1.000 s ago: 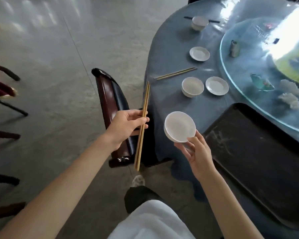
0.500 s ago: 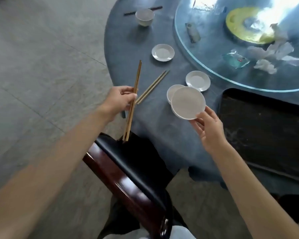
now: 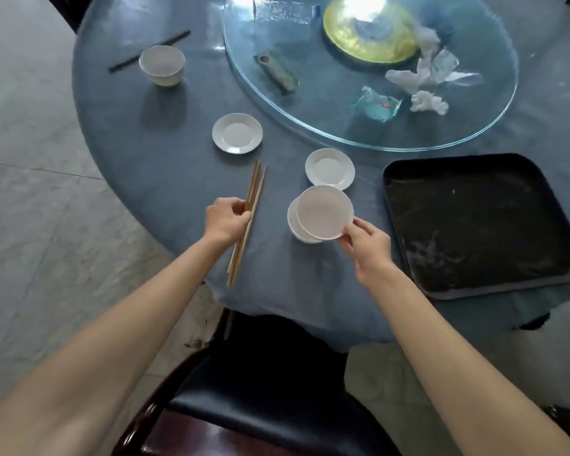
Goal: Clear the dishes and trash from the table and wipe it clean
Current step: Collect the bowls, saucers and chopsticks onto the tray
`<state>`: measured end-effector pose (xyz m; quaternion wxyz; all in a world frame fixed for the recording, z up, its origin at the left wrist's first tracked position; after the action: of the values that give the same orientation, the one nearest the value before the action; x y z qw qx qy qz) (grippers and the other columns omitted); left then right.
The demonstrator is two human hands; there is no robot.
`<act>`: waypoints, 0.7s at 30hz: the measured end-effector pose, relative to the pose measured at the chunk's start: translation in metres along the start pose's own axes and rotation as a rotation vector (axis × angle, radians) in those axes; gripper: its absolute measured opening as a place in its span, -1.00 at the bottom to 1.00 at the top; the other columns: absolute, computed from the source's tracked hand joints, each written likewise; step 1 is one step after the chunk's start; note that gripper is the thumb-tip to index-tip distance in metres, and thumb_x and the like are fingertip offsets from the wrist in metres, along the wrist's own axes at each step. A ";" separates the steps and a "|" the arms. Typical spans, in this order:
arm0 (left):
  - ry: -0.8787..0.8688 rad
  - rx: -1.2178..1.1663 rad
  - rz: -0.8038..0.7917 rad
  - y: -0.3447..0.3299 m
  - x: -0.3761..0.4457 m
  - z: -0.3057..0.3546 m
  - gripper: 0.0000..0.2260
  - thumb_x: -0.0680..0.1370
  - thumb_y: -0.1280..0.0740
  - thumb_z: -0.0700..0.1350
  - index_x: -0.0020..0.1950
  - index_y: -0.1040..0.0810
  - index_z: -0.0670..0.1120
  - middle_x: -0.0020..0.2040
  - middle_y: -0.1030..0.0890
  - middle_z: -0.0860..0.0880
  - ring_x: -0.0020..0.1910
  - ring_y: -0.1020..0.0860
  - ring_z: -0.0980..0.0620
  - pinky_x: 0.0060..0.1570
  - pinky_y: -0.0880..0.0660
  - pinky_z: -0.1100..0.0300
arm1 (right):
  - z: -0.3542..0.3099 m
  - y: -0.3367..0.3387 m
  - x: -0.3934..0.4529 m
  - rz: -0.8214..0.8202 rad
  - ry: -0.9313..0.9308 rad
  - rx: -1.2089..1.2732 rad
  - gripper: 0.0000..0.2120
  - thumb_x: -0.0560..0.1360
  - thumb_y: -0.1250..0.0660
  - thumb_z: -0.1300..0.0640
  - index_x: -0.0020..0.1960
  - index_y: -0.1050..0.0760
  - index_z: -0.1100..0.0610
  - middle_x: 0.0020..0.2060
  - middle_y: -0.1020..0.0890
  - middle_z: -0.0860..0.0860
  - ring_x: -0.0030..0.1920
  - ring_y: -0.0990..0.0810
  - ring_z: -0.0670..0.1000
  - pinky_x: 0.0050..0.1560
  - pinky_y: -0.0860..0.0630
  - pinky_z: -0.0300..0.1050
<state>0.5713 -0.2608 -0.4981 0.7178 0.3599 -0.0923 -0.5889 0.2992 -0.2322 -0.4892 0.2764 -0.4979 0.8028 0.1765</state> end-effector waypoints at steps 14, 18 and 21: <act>0.027 0.216 -0.036 -0.035 0.045 -0.010 -0.67 0.44 -0.44 -0.03 0.19 -0.61 -0.03 0.14 -0.62 -0.11 0.12 -0.61 -0.12 0.08 -0.53 0.07 | 0.025 -0.015 0.023 0.105 -0.052 -0.032 -0.82 0.49 -0.41 0.35 0.04 -0.61 0.14 0.05 -0.72 0.12 -0.10 -0.71 -0.02 -0.07 -0.65 -0.21; 0.103 0.353 -0.057 -0.035 0.042 -0.006 -0.59 0.44 -0.42 -0.14 0.24 -0.38 -0.13 0.16 -0.51 -0.19 0.12 -0.54 -0.24 0.00 -0.47 0.00 | 0.023 -0.016 0.020 0.020 -0.128 -0.106 -0.75 0.54 -0.40 0.26 0.21 -0.58 0.13 0.04 -0.67 0.10 -0.11 -0.64 -0.02 -0.07 -0.65 -0.14; 0.166 0.373 -0.090 -0.034 0.042 -0.006 -0.62 0.43 -0.41 -0.16 0.17 -0.35 -0.17 0.09 -0.55 -0.19 0.09 -0.57 -0.25 -0.06 -0.49 0.00 | 0.026 -0.020 0.016 -0.099 -0.196 -0.081 -0.62 0.58 -0.39 0.22 0.37 -0.49 0.03 0.05 -0.62 0.08 -0.08 -0.65 0.08 0.04 -0.69 0.04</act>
<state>0.5605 -0.2983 -0.5364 0.6168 0.5375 -0.1239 -0.5616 0.3181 -0.2379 -0.5195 0.3418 -0.5280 0.7386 0.2425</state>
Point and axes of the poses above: each hand's wrist, its own x-axis towards the middle knuckle, its own y-axis out of the back of the hand, z = x × y, the point moved 3 cm from there along x, towards the middle knuckle
